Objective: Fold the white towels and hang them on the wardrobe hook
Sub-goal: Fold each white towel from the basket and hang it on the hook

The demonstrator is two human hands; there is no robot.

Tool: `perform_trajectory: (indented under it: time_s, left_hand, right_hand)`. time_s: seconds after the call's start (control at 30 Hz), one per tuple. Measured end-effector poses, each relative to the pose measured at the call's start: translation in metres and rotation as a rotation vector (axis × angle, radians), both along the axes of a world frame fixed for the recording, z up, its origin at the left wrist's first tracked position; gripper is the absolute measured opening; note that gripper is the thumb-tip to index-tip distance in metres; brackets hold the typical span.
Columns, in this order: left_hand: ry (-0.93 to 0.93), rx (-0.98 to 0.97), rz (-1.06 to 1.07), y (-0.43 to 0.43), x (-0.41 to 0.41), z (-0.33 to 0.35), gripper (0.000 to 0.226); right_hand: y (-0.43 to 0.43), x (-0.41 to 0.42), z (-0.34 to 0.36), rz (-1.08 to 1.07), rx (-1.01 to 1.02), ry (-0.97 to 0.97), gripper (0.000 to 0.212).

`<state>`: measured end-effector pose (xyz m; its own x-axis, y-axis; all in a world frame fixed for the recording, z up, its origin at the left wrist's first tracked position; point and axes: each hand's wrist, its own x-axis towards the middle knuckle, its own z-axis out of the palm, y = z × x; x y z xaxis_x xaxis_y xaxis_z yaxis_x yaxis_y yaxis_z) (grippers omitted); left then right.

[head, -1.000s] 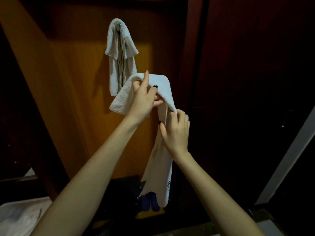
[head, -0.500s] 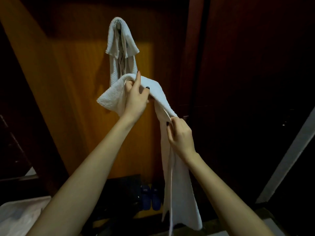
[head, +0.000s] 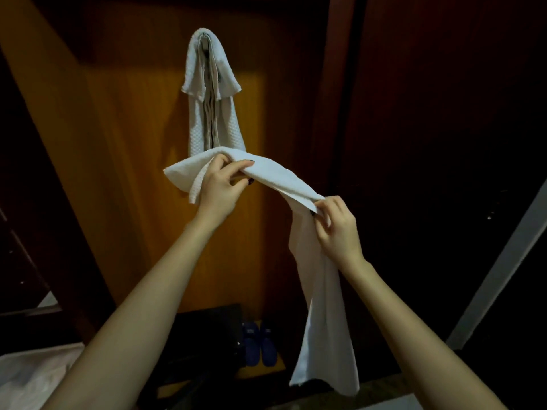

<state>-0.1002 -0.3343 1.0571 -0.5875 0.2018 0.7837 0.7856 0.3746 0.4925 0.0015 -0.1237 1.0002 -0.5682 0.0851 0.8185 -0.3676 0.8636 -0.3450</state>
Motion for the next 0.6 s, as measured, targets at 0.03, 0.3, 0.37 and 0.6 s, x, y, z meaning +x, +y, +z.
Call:
perform_trajectory:
  time_s: [0.03,0.3,0.37,0.6]
  left_hand:
    - [0.051,-0.033,0.063,0.0,-0.001,0.0,0.029]
    - [0.398,-0.344,0.321,-0.011,-0.012,0.009,0.014]
    - [0.504,-0.387,0.268,-0.013,-0.014,0.013,0.013]
    - [0.632,-0.532,0.048,-0.018,-0.011,0.033,0.024]
  right_hand:
    - [0.001,-0.001,0.003,-0.011,0.001,0.026,0.015]
    - [0.013,-0.005,0.018,0.138,-0.08,-0.38,0.013]
    - [0.015,-0.006,0.02,0.118,-0.098,-0.302,0.012]
    - [0.016,-0.003,0.019,0.121,0.001,-0.114,0.031]
